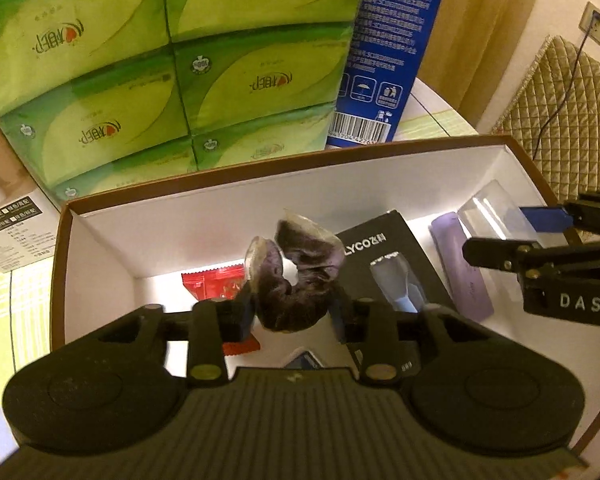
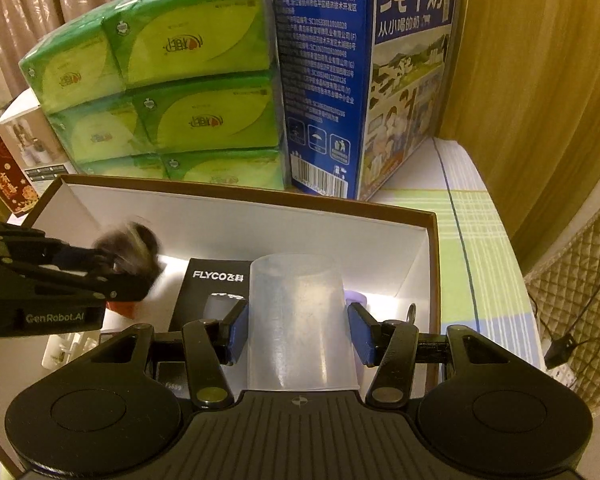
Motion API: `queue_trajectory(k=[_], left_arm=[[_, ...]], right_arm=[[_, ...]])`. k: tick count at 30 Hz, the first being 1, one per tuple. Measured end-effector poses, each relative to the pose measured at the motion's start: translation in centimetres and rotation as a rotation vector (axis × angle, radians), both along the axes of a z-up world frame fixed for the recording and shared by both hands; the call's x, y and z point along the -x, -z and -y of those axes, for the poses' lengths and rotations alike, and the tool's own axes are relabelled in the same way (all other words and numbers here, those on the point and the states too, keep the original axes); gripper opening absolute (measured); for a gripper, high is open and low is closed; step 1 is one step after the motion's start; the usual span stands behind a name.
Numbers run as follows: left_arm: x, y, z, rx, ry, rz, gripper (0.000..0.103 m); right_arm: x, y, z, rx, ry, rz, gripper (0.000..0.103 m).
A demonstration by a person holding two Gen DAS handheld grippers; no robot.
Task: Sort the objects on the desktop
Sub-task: 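Open the left tool to drop the scrunchie while the right tool releases the container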
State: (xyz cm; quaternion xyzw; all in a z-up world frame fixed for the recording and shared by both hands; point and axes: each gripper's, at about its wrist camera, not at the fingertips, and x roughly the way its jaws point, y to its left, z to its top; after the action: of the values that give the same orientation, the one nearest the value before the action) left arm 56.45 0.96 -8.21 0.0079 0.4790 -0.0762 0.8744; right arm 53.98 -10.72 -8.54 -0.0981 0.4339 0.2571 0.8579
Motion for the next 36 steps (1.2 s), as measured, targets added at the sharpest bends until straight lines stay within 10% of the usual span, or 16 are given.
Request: queue_trajectory(k=[15,28,36], left_arm=[[0.6,-0.1,-0.8,-0.044,0.003,0.025,0.054],[4.5,-2.7,-1.3,-0.059,0.015,0.102,0.075],[8.7,-5.0,-1.4,-0.038,-0.027,0.143,0.083]], right_arm=[[-0.5,0.7,0.0,-0.036,0.028,0.028,0.05],[3.2,-1.6,2.8,-0.128,-0.008,0.113,0.097],[7.1,-3.0,4.3,-0.147,-0.019,0.102,0.101]])
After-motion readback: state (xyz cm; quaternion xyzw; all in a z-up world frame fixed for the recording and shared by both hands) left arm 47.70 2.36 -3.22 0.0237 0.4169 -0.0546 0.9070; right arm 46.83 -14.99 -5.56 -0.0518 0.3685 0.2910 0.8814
